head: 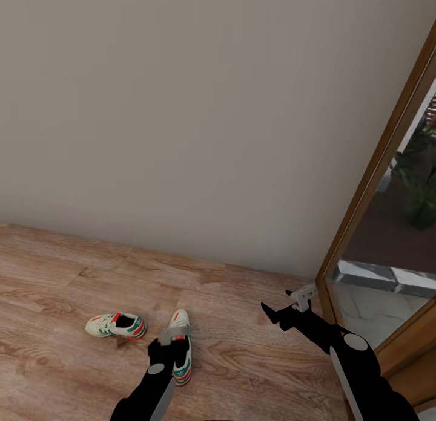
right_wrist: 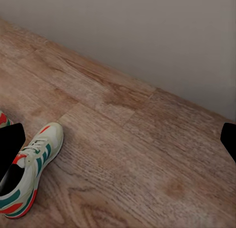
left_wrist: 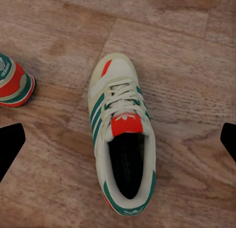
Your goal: Pick up the two gym shoes and the two sandals from the corridor floor and place them onto the hallstand (shoe rack) in the corridor, making sure they are on the rack and not on the floor. Arrange them so the two gym shoes are next to each other and the two sandals are next to each other.
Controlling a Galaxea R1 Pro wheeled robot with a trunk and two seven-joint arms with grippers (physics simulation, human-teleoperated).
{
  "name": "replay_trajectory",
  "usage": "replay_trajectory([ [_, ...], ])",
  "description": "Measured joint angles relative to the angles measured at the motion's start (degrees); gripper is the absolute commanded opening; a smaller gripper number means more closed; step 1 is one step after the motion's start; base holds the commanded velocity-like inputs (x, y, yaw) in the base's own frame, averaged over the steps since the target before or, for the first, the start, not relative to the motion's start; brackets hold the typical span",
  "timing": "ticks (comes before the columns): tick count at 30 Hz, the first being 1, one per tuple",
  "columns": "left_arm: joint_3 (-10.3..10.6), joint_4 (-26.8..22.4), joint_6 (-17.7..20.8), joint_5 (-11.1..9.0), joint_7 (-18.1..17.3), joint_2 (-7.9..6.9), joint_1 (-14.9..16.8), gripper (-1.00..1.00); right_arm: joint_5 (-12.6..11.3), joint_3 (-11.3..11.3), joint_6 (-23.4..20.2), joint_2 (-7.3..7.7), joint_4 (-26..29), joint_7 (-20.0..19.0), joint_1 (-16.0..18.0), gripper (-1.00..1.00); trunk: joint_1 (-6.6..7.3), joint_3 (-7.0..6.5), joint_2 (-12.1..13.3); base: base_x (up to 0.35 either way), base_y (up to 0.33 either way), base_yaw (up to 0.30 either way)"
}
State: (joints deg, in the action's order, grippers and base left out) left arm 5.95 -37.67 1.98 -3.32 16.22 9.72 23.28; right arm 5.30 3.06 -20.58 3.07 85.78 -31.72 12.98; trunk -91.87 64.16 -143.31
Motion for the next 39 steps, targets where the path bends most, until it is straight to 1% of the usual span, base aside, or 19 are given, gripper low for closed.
replay_trajectory([
  [12, -0.11, -0.24, -0.07, -0.03, 0.11, -0.08, 0.00, 1.00, -0.02, -0.08, 0.01, -0.03, 0.00, 0.00, 0.00, 1.00, 0.01, 0.00, 0.00, 0.143, 0.051, 0.000],
  [27, -0.12, 0.17, -0.10, -0.04, 0.05, -0.09, 0.00, 1.00, -0.05, -0.08, 0.00, -0.02, 0.00, 0.00, 0.00, 1.00, 0.00, 0.00, 0.00, 0.016, 0.005, 0.000],
  [39, -0.12, 0.23, -0.15, -0.03, 0.06, -0.09, 0.00, 1.00, -0.05, -0.08, 0.00, -0.01, 0.00, 0.00, 0.00, 1.00, 0.00, 0.00, 0.00, 0.059, 0.000, 0.000],
])
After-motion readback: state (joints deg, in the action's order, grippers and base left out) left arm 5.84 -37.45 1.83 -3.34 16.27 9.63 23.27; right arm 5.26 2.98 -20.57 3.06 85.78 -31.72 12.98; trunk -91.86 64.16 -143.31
